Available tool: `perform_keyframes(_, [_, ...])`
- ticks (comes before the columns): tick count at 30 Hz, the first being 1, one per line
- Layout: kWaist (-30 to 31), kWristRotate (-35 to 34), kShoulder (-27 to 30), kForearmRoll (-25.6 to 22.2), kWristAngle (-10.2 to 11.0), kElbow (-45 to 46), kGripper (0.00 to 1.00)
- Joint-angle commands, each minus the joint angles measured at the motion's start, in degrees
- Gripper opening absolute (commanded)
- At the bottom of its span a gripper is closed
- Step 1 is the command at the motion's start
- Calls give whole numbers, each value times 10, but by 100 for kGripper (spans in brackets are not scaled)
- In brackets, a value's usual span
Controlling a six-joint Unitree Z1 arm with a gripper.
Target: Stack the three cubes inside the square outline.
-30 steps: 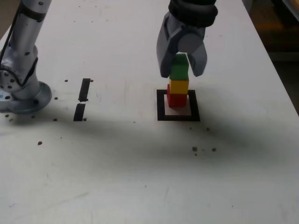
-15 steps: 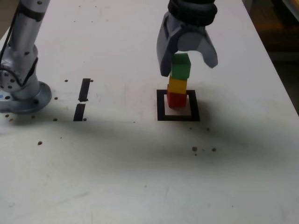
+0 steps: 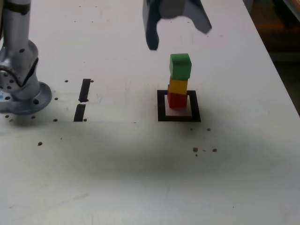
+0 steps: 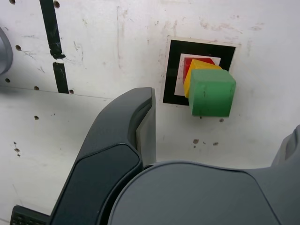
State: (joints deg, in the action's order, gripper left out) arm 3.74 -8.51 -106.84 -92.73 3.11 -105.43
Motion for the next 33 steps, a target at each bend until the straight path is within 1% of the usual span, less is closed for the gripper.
perform_keyframes(1, [-1, 9, 22, -8, 4, 13, 100])
perform_keyframes(5, [-16, 30, 60, -5, 5, 63, 100])
perform_keyframes(10, [-35, 53, 117, 17, -1, 182, 100])
perform_keyframes(13, [-37, 64, 154, 49, -6, 262, 100])
perform_keyframes(16, [-37, 74, 194, 99, -13, 349, 100])
perform_keyframes(19, [-37, 79, 218, 144, -18, 419, 100])
perform_keyframes(23, [-37, 81, 221, 203, -23, 497, 100])
perform_keyframes(28, [-34, 86, 206, 279, -37, 577, 100])
perform_keyframes(33, [-22, 87, 201, 327, -50, 625, 100])
